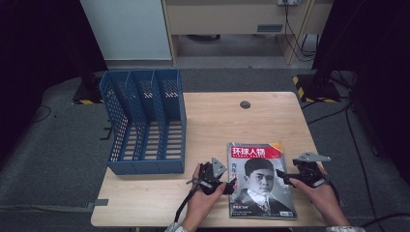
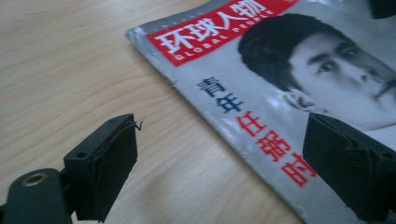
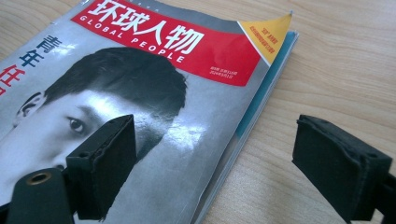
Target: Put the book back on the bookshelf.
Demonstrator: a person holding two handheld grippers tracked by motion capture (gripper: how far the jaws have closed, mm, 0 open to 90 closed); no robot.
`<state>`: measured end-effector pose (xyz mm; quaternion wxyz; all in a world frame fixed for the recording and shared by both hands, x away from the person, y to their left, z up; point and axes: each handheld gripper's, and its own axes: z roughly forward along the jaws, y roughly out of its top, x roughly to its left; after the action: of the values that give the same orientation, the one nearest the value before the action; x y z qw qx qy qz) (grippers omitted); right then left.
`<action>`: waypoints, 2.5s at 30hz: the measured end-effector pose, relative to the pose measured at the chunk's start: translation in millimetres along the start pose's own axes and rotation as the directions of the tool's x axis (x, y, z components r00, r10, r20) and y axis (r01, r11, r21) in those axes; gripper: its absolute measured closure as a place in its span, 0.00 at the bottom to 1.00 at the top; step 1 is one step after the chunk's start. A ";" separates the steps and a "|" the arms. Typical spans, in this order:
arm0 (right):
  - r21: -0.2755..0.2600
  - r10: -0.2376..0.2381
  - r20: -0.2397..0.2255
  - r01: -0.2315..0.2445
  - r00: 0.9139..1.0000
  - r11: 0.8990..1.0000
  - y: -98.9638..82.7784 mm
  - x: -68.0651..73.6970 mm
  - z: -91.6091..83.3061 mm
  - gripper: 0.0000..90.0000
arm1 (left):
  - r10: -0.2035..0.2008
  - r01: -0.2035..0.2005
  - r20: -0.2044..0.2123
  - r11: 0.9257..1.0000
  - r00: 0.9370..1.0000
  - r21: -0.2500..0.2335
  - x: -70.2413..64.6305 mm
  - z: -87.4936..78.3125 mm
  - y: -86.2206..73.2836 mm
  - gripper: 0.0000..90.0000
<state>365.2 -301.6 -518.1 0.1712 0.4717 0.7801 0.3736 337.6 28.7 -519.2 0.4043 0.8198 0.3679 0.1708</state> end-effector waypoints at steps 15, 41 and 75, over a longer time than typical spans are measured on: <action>0.058 -0.011 -0.048 0.014 0.999 0.998 -2.3 3.2 15.7 0.22 | 0.061 -0.064 0.087 0.998 0.994 0.029 -27.2 9.4 -4.6 0.21; -0.062 0.028 -0.100 -0.034 0.995 0.997 1.0 6.6 -0.3 0.47 | 0.052 -0.059 0.092 0.995 0.994 0.078 -32.4 16.4 -7.7 0.18; 0.054 -0.036 -0.153 0.045 0.988 0.998 5.8 28.0 23.3 0.39 | 0.051 -0.060 0.104 0.995 0.993 0.082 -31.5 17.1 -7.3 0.17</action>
<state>369.2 -265.9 -526.9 0.1052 0.4308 0.8108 0.3822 322.9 -1.0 -535.0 0.3823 0.8538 0.3307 0.1244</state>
